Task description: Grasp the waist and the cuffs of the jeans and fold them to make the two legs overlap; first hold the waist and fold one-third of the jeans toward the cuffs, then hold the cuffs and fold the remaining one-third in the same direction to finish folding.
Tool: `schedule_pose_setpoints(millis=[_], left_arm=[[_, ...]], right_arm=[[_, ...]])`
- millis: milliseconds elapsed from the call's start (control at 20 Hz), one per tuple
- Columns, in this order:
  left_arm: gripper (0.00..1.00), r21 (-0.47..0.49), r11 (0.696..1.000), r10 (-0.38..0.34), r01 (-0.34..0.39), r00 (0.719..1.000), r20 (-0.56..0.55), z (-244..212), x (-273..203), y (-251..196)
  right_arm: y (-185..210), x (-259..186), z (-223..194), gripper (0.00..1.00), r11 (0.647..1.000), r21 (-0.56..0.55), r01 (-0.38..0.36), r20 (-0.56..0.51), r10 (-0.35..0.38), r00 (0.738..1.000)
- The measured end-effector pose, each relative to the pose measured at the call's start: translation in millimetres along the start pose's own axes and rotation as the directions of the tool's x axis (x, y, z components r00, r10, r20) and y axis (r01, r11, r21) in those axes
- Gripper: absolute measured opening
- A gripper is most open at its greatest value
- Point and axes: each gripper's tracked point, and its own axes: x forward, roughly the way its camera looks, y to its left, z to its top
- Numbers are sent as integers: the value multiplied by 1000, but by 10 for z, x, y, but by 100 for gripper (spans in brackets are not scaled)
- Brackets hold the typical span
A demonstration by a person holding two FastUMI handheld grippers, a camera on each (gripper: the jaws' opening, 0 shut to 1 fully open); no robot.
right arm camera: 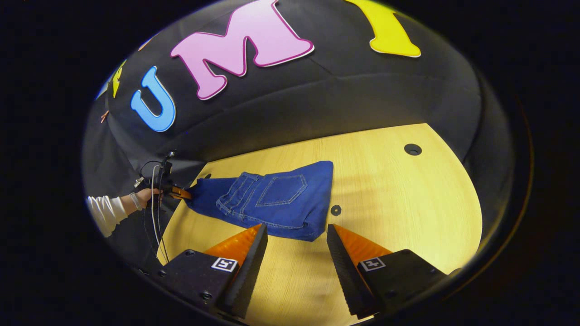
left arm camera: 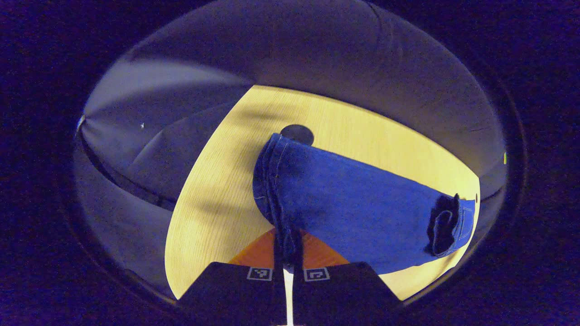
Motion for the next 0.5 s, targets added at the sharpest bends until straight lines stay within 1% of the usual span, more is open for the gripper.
schedule_pose_setpoints(millis=[50,100,150,250,300,400,500], left_arm=[[10,24,999,-31,31,999,26,72,-151,-104],[7,47,997,-61,58,997,54,154,-329,-213],[10,68,993,-98,93,992,82,245,-514,-371],[10,103,980,-183,170,973,140,451,-884,-785],[9,146,970,-220,196,961,170,532,-1064,-1025],[10,271,934,-291,231,934,208,603,-1399,-1564],[10,360,883,-394,302,893,217,551,-1963,-2002]], right_arm=[[-13,-17,20,82,1000,3,1,6,-1,1000],[-6,-36,33,82,1000,8,1,9,-1,1000],[8,-44,44,82,1000,16,0,14,0,1000],[71,-78,91,82,999,31,-17,27,16,999],[109,-99,109,82,999,32,-24,31,23,999],[163,-144,133,82,999,22,-29,39,28,999],[174,-202,172,82,1000,14,-24,52,24,998]])
